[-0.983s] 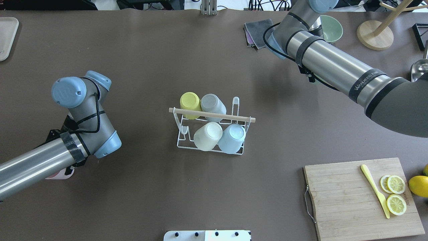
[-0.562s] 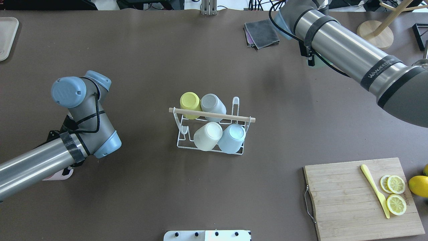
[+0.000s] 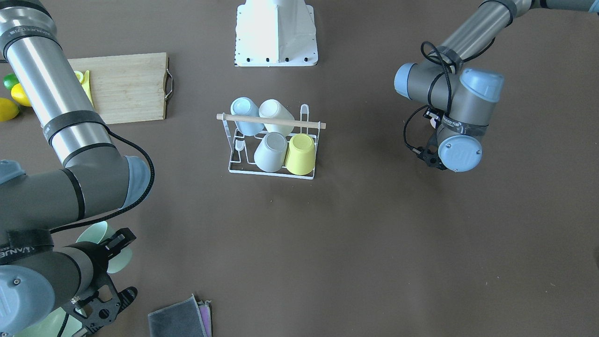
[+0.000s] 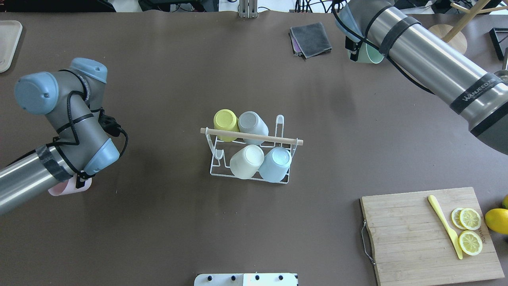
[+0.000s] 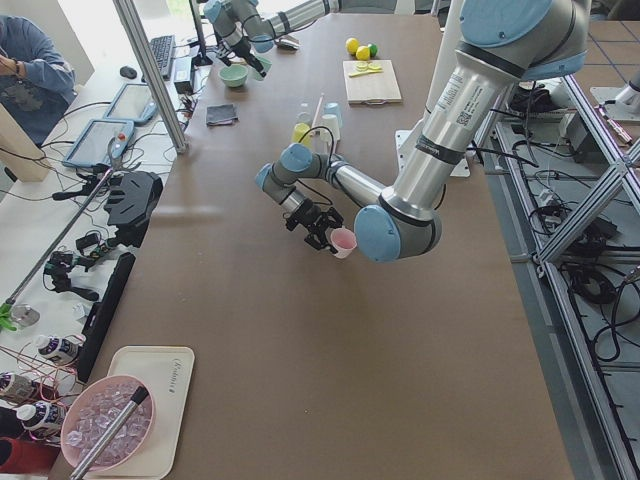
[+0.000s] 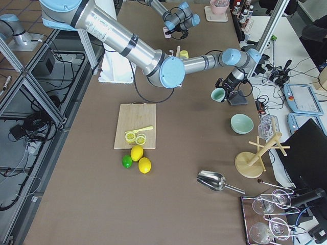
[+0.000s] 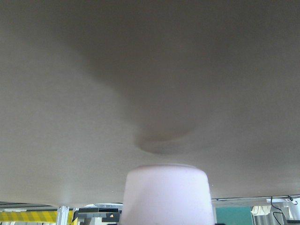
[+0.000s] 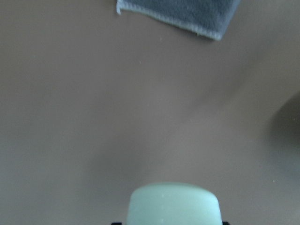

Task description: Place cup on cup holder

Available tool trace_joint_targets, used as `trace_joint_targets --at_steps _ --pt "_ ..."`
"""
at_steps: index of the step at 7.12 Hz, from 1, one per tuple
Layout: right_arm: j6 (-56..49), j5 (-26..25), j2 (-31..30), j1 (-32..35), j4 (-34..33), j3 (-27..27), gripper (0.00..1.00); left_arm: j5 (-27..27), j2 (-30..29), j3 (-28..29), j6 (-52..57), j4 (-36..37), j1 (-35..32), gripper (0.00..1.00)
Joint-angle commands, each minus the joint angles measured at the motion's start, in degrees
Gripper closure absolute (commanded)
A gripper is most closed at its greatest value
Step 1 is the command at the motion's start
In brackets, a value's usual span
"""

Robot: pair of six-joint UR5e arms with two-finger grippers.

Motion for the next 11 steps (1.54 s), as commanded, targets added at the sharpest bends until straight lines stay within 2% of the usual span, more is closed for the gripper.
trace_joint_targets --at_steps 1,3,5,7,8,9,10,11 --pt "9.1 -0.1 -6.8 0.1 13.9 9.4 1.00 -2.8 2.3 -5.9 -10.0 -21.2 -2.0 0.86" --pt "15.6 -1.0 -13.0 0.7 30.0 15.3 1.00 -3.5 2.7 -7.7 -11.5 -31.2 -4.1 0.88" --pt "29.1 -3.7 -16.1 0.7 52.1 15.6 1.00 -3.7 6.7 -12.1 -21.4 -43.5 -4.8 0.87" --pt "32.2 -6.3 -18.8 -0.6 67.0 15.6 1.00 -3.1 9.2 -13.1 -23.2 -57.9 -4.7 0.87" --pt "39.6 -9.3 -20.8 -2.9 77.7 16.2 1.00 -1.1 9.7 -13.1 -27.9 -67.6 -4.5 0.87" --pt "45.6 -14.1 -22.5 -5.4 86.7 16.3 1.00 4.6 10.3 -13.0 -34.0 -78.8 -4.0 0.87" --pt "46.6 -15.2 -22.9 -5.8 90.4 16.4 1.00 12.8 11.4 -13.0 -38.5 -92.2 -0.3 0.88" --pt "49.8 -15.6 -23.0 -5.8 94.6 16.7 1.00 23.6 13.0 -13.3 -44.2 -106.2 4.7 0.89"
